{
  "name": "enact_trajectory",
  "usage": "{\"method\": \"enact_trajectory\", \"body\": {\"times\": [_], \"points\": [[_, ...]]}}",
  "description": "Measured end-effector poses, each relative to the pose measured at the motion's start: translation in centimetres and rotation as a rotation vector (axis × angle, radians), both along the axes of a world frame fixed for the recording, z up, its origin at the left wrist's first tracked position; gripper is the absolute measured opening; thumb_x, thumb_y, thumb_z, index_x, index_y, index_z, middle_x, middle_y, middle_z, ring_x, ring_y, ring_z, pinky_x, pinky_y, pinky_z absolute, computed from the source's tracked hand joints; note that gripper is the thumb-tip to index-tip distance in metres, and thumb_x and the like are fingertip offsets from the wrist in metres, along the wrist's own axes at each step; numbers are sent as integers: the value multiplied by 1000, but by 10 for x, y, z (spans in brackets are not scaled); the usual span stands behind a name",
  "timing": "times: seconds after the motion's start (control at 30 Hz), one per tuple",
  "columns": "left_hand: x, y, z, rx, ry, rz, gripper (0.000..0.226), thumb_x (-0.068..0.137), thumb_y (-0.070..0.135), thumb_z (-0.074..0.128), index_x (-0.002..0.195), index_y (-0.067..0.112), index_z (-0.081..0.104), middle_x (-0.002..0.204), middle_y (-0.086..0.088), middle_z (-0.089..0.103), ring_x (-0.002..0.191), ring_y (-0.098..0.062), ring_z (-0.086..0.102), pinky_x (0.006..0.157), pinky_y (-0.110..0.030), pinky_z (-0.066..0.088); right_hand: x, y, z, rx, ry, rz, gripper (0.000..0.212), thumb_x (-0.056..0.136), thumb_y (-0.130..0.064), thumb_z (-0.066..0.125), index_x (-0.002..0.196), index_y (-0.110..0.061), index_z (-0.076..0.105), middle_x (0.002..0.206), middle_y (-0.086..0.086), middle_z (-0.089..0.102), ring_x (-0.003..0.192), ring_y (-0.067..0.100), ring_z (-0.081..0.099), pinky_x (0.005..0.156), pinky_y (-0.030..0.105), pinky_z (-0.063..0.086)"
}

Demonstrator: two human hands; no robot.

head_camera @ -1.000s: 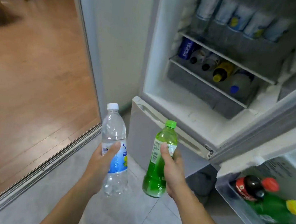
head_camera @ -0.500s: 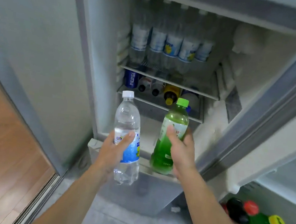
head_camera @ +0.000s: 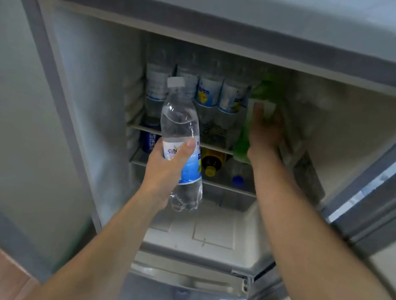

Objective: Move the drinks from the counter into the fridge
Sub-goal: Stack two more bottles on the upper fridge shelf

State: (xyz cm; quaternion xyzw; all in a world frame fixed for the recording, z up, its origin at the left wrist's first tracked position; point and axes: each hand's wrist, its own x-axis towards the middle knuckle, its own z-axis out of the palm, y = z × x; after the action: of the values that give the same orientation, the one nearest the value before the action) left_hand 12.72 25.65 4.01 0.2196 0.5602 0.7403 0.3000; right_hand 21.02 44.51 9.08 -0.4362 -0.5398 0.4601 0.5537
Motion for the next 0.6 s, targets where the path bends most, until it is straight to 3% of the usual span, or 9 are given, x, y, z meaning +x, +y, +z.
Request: {"method": "enact_trajectory", "body": {"times": [0.03, 0.13, 0.23, 0.3, 0.47, 0.6], "points": [[-4, 3, 1, 2, 5, -19, 39, 52, 66, 78, 85, 48, 68, 87, 11, 75, 80, -9, 74, 62, -23, 57, 0, 9, 5, -29, -15, 27, 64, 94, -45, 61, 147, -15, 43, 148, 3, 50, 132, 18, 49, 104, 26, 45], [-17, 12, 3, 12, 14, -43, 63, 46, 73, 80, 97, 41, 65, 90, 11, 75, 84, -10, 74, 62, -22, 57, 0, 28, 17, -17, -1, 81, 56, 96, -43, 61, 143, -16, 49, 129, 0, 58, 105, 11, 57, 69, 11, 49], [-26, 18, 6, 20, 25, -57, 77, 42, 73, 75, 108, 35, 62, 97, 9, 74, 88, -11, 73, 64, -22, 57, -6, 40, 20, 61, -47, 4, 59, 95, -40, 63, 144, -11, 46, 139, 5, 54, 118, 18, 55, 81, 10, 40], [-30, 24, 9, 23, 56, -69, 69, 46, 71, 73, 106, 37, 61, 97, 12, 74, 88, -8, 72, 66, -22, 57, -9, 51, 15, 104, -55, -58, 64, 94, -38, 65, 146, -10, 42, 146, 9, 49, 129, 23, 49, 84, 7, 35], [-40, 43, 14, 43, 119, -49, 28, 77, 53, 74, 98, 44, 58, 89, 23, 71, 85, 0, 70, 66, -17, 55, -11, 80, -6, 167, -90, -151, 71, 90, -31, 72, 149, -8, 38, 150, 12, 45, 138, 26, 43, 104, 21, 34], [-39, 61, 16, 78, 127, -66, 29, 79, 51, 73, 103, 45, 58, 101, 20, 70, 95, -1, 69, 78, -25, 57, -16, 99, -11, 111, -81, -131, 74, 89, -35, 72, 150, -13, 36, 150, 12, 44, 137, 28, 44, 108, 31, 40]]}}
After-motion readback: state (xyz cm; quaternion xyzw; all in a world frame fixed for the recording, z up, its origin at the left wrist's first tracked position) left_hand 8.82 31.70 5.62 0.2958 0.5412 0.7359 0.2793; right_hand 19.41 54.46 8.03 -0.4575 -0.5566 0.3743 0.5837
